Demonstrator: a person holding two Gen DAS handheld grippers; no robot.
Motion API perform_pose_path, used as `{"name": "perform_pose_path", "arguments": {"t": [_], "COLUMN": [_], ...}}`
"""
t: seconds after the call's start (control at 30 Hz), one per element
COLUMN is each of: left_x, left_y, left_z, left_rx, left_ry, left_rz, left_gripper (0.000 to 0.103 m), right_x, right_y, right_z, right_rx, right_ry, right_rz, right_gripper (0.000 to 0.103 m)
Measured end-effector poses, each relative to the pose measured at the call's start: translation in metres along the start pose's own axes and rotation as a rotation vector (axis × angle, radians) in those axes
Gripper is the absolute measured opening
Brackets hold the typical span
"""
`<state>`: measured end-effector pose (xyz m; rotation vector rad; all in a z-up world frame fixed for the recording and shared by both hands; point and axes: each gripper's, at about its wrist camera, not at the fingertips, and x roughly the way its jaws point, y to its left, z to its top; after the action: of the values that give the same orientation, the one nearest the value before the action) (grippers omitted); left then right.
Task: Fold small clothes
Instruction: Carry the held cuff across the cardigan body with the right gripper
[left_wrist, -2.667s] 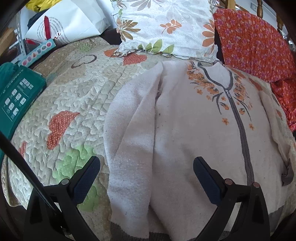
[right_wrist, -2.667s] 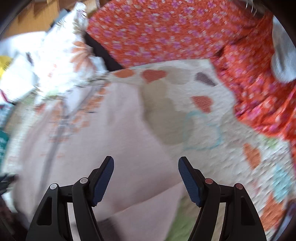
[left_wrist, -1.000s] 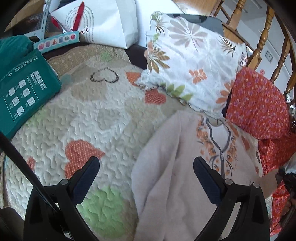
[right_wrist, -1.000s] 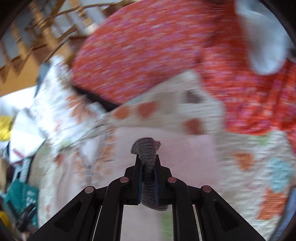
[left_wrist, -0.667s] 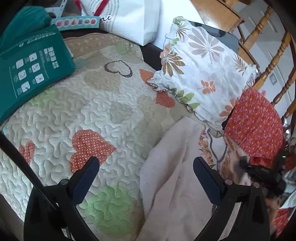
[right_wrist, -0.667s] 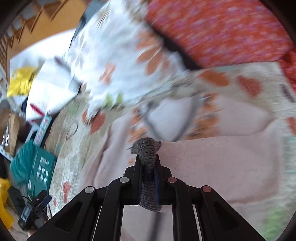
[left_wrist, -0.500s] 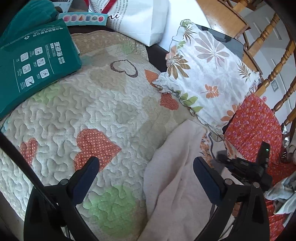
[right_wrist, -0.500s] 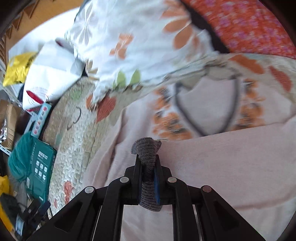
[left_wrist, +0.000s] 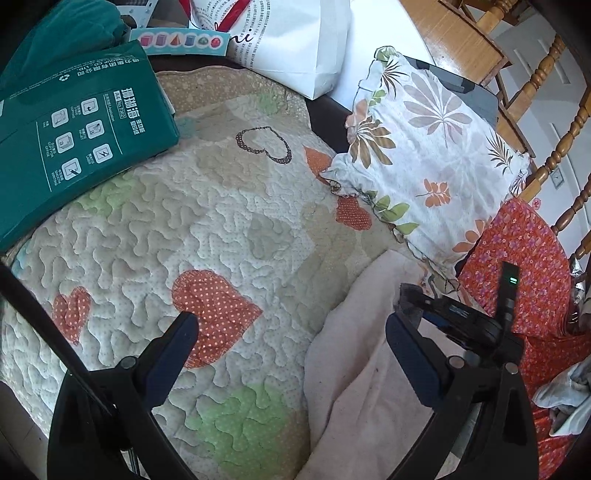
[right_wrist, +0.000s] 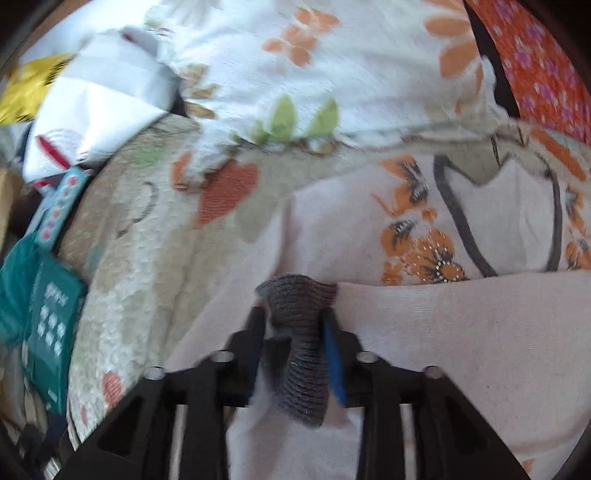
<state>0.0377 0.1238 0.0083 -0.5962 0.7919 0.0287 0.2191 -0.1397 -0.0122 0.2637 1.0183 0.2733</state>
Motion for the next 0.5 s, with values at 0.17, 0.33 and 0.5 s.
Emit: {"name": "perform_pose_path", "arguments": {"t": [0.17, 0.33, 0.5], "left_x": [-0.004, -0.008, -0.010], "left_y": [0.016, 0.036, 0.040], "left_z": [0.003, 0.004, 0.001], "left_rx": [-0.060, -0.130, -0.127], "left_ry": [-0.014, -0.013, -0.009], "left_rz": [0.020, 0.038, 0.052], "left_gripper": [0.101, 0.101, 0.101], "right_x": [-0.052, -0.082, -0.096], "right_y": [0.031, 0.056, 0.080], "right_z": [-0.047, -0.140, -0.223], "right_rx": [-0.163, -0.312, -0.504], "right_ry": [0.024, 0.142, 0.148], "right_rz": [0.110, 0.261, 0.260], "right_gripper": [0.043, 0.045, 0.053]}}
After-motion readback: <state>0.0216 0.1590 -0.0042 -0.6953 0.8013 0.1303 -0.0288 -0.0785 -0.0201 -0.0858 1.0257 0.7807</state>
